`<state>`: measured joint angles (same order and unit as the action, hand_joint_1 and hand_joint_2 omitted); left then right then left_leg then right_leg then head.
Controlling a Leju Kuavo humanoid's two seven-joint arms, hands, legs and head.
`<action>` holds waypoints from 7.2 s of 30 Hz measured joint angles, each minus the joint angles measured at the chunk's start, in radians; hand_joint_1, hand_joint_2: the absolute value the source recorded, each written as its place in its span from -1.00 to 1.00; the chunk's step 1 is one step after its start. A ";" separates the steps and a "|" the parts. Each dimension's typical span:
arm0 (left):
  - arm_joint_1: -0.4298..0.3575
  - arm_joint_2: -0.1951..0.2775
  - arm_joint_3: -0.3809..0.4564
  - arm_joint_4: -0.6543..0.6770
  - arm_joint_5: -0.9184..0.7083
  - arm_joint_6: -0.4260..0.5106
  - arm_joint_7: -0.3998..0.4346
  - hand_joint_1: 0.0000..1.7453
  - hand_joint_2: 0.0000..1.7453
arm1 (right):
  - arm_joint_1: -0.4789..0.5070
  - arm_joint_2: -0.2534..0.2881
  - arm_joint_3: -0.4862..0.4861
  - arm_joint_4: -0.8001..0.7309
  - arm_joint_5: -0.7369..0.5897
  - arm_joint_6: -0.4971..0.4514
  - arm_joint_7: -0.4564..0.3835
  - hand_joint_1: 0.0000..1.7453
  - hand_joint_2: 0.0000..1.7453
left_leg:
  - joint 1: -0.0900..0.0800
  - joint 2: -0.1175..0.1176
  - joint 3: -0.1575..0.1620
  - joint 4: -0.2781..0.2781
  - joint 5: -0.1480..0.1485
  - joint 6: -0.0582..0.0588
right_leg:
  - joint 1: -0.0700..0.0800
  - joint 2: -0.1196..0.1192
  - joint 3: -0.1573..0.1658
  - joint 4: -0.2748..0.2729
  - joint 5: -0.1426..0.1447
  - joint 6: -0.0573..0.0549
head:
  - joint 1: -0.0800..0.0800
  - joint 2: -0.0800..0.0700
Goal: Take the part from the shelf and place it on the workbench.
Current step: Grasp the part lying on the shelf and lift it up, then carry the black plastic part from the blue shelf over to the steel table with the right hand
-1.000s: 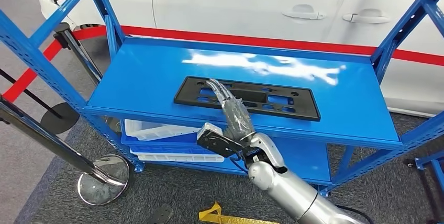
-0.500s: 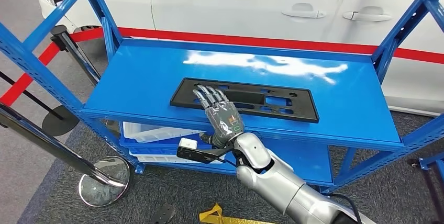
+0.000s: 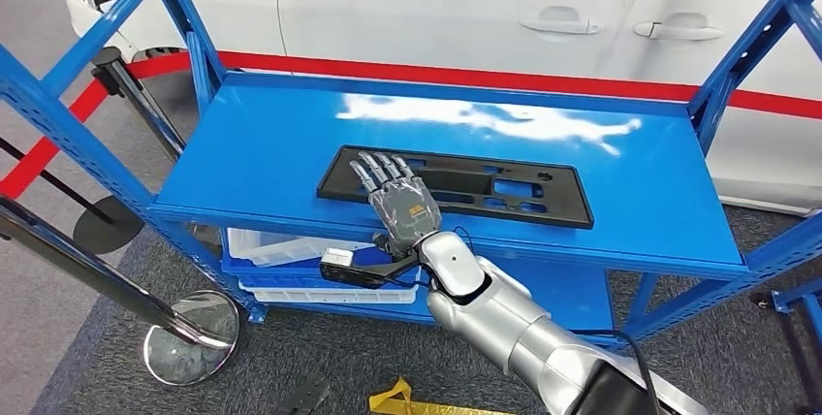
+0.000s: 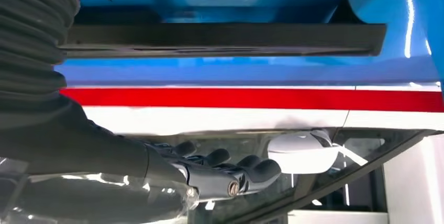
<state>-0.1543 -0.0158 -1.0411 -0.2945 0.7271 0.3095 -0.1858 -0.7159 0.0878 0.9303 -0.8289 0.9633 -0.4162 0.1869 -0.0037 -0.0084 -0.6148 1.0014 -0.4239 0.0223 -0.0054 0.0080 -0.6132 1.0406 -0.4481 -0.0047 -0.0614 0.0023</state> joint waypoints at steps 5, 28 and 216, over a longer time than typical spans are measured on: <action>-0.003 -0.008 0.000 0.000 0.002 0.003 -0.002 -1.00 -1.00 | -0.014 0.001 0.000 0.048 0.029 -0.016 0.022 -1.00 1.00 | 0.004 0.002 0.012 -0.011 0.002 0.021 | -0.003 -0.003 -0.120 0.246 -0.113 0.014 | 0.001 0.000; -0.008 -0.026 -0.001 0.000 -0.016 -0.003 0.006 -1.00 -1.00 | -0.108 0.019 0.000 0.250 0.034 0.020 0.055 -1.00 1.00 | -0.003 0.001 -0.015 0.030 -0.012 -0.004 | -0.004 0.008 -0.015 0.012 0.007 -0.010 | -0.006 0.000; 0.038 0.047 0.013 0.014 0.035 0.063 -0.130 -1.00 1.00 | 0.329 -0.353 -0.231 -1.182 0.242 -0.174 0.004 1.00 1.00 | -0.005 0.011 0.061 -0.020 -0.030 0.021 | -0.019 -0.007 -0.079 0.051 0.012 0.023 | -0.017 0.000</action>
<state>-0.1160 0.0311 -1.0278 -0.2800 0.7624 0.3720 -0.3154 -0.3869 -0.2652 0.6991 -2.0105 1.2057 -0.5897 0.1911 -0.0089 0.0026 -0.5534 0.9810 -0.4541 0.0431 -0.0242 0.0015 -0.6917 1.0915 -0.4362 0.0186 -0.0785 0.0023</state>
